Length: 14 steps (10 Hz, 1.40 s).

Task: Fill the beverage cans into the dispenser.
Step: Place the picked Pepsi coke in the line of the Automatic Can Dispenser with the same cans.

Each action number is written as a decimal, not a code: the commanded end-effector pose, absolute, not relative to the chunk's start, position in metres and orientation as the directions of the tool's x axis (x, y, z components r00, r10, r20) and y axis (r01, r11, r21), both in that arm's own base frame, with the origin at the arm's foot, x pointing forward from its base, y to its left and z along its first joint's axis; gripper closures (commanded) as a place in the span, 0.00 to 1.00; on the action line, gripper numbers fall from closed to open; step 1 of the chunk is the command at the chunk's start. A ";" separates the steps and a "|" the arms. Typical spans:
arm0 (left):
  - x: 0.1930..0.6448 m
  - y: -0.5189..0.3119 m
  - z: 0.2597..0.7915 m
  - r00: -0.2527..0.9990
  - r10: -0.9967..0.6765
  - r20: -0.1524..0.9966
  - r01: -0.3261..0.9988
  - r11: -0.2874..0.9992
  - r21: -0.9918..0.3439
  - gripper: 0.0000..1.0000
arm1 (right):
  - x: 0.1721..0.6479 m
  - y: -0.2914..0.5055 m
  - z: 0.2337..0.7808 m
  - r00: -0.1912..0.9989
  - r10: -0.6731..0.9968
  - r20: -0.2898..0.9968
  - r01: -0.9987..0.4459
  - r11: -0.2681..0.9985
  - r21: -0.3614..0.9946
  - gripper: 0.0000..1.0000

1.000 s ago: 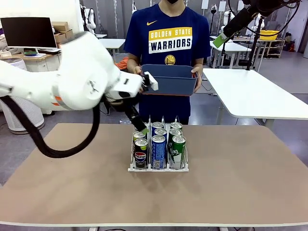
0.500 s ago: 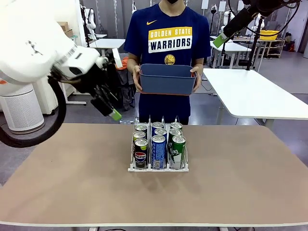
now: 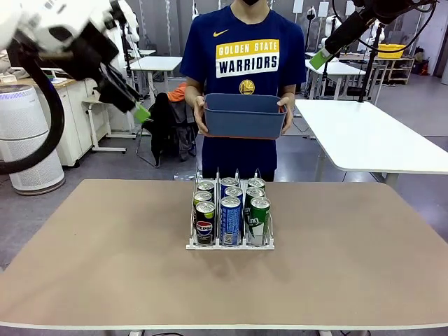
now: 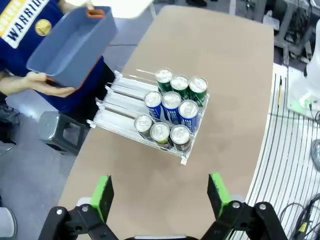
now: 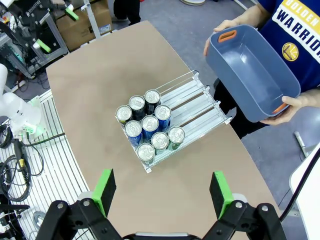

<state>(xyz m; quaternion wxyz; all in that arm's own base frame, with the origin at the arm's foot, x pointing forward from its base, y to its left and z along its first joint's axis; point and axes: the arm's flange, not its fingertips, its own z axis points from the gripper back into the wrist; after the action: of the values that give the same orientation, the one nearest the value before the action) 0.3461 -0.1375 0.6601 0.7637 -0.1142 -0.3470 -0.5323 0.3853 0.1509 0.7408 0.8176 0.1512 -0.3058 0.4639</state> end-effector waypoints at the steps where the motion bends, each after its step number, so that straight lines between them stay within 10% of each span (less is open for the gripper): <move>1: 0.346 -0.130 0.683 0.245 -0.718 0.652 0.880 0.446 0.161 0.00 | 0.385 0.151 0.740 0.388 0.667 0.636 -0.854 0.520 -0.026 0.00; 14: 0.339 -0.127 0.721 0.206 -0.704 0.680 0.867 0.454 0.207 0.00 | 0.385 0.151 0.740 0.388 0.667 0.636 -0.854 0.520 -0.026 0.00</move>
<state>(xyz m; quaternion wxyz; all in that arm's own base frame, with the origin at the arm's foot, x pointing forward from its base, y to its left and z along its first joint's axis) 0.3387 -0.1268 0.7211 0.7686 -0.1101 -0.3691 -0.5107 0.3853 0.1509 0.7408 0.8176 0.1512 -0.3058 0.4639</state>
